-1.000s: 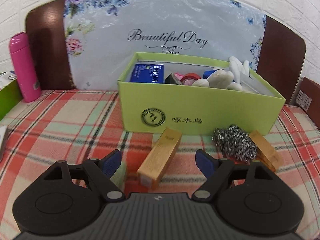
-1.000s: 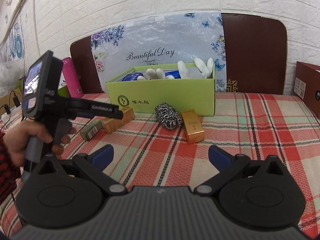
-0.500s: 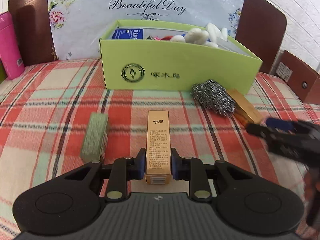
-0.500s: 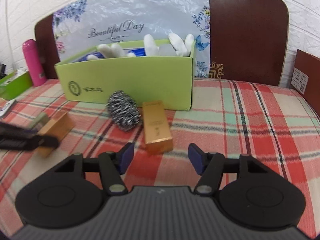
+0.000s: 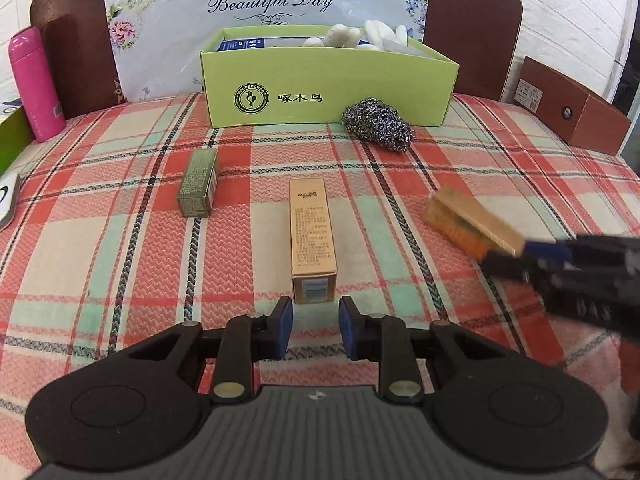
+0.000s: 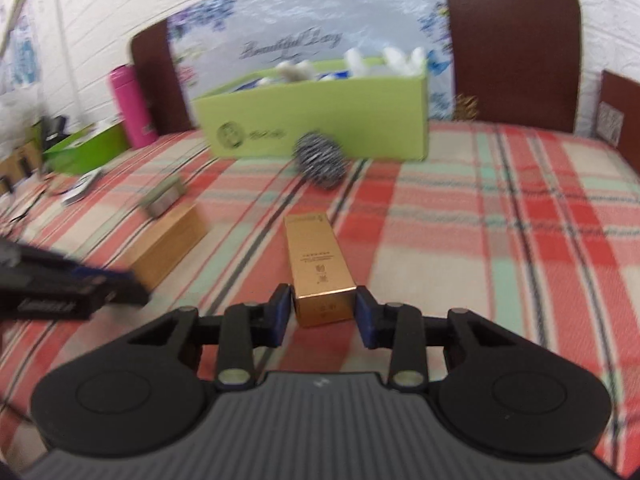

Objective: Organize objects
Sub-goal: 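Grasp the second gold box with the right tool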

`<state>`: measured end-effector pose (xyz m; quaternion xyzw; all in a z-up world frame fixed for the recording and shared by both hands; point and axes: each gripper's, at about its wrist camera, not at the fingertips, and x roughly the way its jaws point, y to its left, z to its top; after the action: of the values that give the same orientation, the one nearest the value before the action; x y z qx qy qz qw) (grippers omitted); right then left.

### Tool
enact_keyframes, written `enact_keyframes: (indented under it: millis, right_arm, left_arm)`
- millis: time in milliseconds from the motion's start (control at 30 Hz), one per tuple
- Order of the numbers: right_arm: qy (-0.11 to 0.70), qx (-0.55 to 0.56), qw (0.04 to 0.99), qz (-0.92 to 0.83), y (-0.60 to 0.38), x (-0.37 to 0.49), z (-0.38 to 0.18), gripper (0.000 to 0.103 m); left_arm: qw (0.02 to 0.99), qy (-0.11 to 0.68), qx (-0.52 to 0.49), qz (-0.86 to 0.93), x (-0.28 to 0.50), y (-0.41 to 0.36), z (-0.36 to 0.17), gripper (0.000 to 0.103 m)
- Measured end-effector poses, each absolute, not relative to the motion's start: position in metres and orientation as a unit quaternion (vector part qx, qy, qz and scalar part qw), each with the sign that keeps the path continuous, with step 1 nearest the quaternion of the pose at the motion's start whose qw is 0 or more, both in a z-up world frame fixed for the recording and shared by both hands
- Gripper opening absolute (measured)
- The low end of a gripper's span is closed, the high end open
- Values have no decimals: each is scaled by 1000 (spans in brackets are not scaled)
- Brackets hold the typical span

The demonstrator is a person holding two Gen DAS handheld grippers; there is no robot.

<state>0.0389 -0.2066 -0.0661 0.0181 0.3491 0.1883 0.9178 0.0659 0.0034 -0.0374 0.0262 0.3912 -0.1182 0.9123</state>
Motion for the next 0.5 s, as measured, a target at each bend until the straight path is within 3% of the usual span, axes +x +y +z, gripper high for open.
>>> enact_keyframes:
  millis: [100, 400, 500]
  right_arm:
    - [341, -4, 920, 193, -199, 30, -63, 42]
    - [336, -39, 918, 204, -186, 44, -57, 44]
    - [337, -40, 918, 206, -185, 49, -57, 44]
  left_arm:
    - [914, 392, 29, -102, 72, 1, -39, 49]
    - [916, 384, 13, -114, 95, -13, -31, 51]
    - [914, 390, 7, -114, 106, -14, -32, 47]
